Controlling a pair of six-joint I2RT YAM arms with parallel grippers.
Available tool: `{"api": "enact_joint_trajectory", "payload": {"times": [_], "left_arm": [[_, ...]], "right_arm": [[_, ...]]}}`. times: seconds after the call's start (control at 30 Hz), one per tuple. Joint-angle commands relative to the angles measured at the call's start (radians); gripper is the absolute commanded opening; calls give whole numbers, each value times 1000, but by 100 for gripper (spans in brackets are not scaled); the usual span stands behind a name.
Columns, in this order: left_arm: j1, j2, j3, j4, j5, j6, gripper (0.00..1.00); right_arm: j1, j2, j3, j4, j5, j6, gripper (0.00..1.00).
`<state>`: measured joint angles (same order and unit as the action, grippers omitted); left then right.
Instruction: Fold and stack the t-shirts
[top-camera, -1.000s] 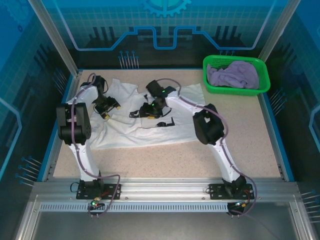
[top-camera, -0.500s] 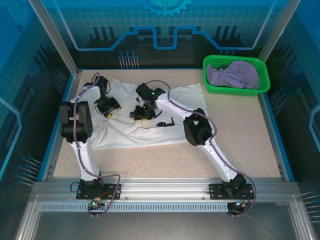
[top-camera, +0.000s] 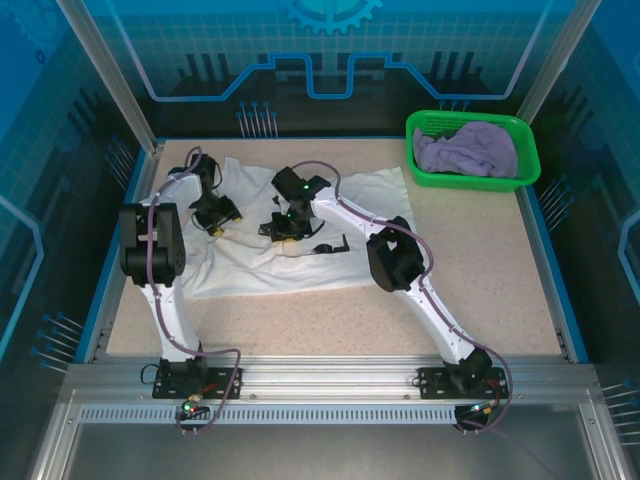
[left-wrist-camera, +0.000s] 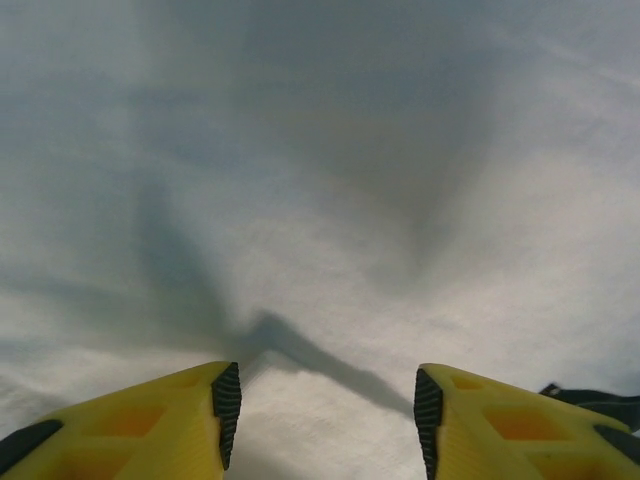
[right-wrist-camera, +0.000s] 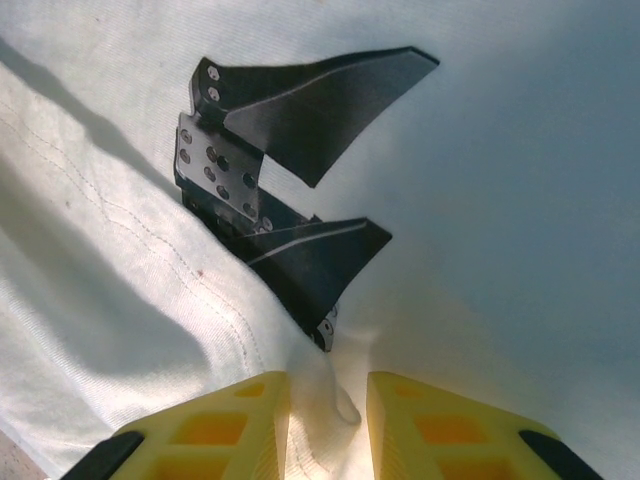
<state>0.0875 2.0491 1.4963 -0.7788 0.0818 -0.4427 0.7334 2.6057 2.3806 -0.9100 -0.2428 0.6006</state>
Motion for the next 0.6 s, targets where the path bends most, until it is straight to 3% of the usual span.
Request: {"api": "enact_joint_trajectory", "payload": {"times": [0.0,0.23,0.57], "left_arm": [[-7,-68,-37,-5,-30,37,48],[-9,-36,-46,9,-18,22,42],[-23,17,12,-5,-37,42,20]], "right_arm": [[6,9,16,-32,-2,-18,29],[4,10,18,-25,-10,-13,29],[4,6,11,-29,-8,-14,26]]}}
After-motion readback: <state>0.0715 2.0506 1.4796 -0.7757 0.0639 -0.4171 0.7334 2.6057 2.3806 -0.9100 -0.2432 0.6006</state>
